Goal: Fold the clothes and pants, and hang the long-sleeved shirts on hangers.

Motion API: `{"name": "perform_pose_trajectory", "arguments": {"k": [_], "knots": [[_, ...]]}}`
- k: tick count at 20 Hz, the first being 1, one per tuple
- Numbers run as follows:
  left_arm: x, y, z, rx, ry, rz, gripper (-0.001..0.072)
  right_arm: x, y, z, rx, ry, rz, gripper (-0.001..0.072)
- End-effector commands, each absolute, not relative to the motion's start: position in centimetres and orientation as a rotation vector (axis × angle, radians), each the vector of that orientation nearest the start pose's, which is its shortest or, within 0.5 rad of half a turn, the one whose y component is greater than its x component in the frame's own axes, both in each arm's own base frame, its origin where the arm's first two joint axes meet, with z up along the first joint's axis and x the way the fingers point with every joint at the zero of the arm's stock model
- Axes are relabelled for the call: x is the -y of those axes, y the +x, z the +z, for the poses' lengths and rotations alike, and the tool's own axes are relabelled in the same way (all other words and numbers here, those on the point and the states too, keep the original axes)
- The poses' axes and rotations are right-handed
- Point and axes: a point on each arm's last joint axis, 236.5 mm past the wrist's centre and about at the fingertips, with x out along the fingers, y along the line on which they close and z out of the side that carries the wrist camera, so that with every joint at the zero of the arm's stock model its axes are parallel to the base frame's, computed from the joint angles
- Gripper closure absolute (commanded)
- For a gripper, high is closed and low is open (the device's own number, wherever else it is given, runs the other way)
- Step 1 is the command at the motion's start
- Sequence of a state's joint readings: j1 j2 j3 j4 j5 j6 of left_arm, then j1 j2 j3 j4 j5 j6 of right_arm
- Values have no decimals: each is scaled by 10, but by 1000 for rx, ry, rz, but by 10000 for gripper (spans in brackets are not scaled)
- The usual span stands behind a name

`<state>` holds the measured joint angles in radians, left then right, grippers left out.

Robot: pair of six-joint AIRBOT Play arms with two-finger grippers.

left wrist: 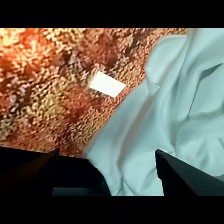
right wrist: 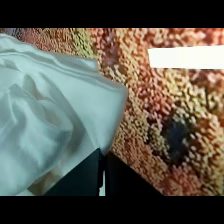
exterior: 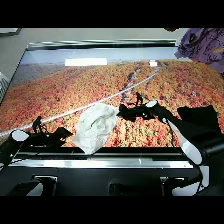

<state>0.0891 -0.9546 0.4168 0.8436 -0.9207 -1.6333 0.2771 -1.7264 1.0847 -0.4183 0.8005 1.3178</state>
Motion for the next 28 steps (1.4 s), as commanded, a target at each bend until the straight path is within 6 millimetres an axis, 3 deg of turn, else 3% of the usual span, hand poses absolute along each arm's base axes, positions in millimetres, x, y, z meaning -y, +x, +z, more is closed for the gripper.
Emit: {"name": "perform_pose_trajectory", "arguments": {"k": [1,3,4,7,14,16,20,22,24,26,28], "knots": [[110,252,-93,-1347,-921,-74,9,-277,401,-92,-1362,868,467,684],[110,251,-100,-1367,-934,-58,11,-276,405,-87,-1341,866,467,684],[111,250,-103,-1379,-938,-53,54,-275,407,-83,-1328,866,465,684],[111,248,-110,-1403,-952,-40,268,-273,414,-73,-1286,863,461,684],[140,235,-126,-1493,-945,-68,289,-273,416,-64,-1276,880,458,684],[143,233,-127,-1502,-939,-73,688,-273,417,-59,-1265,884,459,685],[140,251,-109,-1442,-937,-104,690,-266,429,-28,-1160,840,466,686],[130,283,-74,-1340,-897,-151,691,-256,443,6,-1049,746,483,687],[102,324,-17,-1187,-806,-171,692,-240,462,58,-923,617,495,688],[52,361,63,-991,-681,-112,692,-207,483,127,-766,476,460,688],[-1,381,168,-745,-551,-22,692,-174,490,209,-596,351,416,688]]}}
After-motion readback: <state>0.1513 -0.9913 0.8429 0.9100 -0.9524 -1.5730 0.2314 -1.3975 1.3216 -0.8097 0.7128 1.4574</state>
